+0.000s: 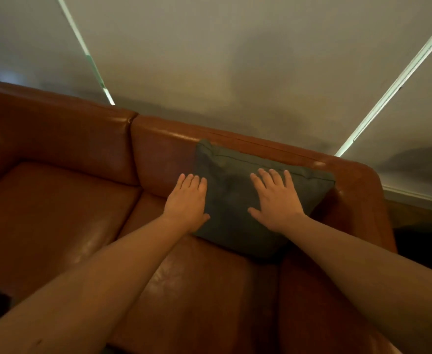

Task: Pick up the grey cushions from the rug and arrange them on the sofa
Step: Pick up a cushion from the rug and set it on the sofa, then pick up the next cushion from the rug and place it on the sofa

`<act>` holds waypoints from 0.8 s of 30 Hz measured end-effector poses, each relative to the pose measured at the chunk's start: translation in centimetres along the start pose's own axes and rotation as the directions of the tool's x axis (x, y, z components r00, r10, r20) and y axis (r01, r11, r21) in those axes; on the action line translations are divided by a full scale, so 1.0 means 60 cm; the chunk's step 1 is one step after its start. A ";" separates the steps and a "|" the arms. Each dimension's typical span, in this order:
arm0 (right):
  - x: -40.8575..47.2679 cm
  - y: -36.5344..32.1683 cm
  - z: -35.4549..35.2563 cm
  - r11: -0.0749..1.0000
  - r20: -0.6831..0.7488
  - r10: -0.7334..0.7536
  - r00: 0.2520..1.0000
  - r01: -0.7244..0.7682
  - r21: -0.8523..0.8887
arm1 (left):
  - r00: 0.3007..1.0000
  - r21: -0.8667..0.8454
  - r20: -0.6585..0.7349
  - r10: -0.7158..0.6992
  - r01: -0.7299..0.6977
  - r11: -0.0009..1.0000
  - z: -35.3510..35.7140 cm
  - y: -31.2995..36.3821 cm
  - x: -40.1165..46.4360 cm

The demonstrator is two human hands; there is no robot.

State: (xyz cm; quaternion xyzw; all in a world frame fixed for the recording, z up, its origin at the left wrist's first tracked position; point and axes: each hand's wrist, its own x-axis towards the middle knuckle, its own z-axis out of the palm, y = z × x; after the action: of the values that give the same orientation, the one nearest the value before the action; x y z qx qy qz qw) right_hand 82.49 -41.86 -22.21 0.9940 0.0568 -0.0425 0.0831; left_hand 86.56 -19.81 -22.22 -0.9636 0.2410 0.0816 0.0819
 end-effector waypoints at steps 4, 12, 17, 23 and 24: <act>-0.067 -0.048 -0.024 0.992 0.013 -0.126 0.992 0.126 0.003 | 0.990 -0.014 0.013 -0.142 0.142 0.990 0.022 -0.009 -0.148; -0.227 -0.188 -0.059 0.878 0.002 -0.479 0.878 0.479 0.006 | 0.893 -0.075 0.023 -0.449 0.450 0.890 0.037 0.008 -0.460; -0.333 -0.312 -0.070 0.751 -0.020 -0.659 0.752 0.658 0.056 | 0.800 -0.161 0.055 -0.598 0.598 0.785 0.061 0.024 -0.664; -0.429 -0.459 -0.085 0.578 -0.027 -0.812 0.583 0.810 0.099 | 0.660 -0.171 0.132 -0.740 0.750 0.639 0.086 0.003 -0.881; -0.441 -0.480 -0.086 0.560 -0.015 -0.825 0.565 0.822 0.102 | 0.641 -0.177 0.137 -0.756 0.766 0.617 0.093 0.000 -0.911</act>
State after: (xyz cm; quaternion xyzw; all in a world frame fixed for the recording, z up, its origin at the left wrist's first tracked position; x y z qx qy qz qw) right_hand 53.23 -15.56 -19.24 0.8547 0.5102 -0.0960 0.0062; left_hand 38.29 5.94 -16.91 -0.9753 -0.2021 0.0885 0.0079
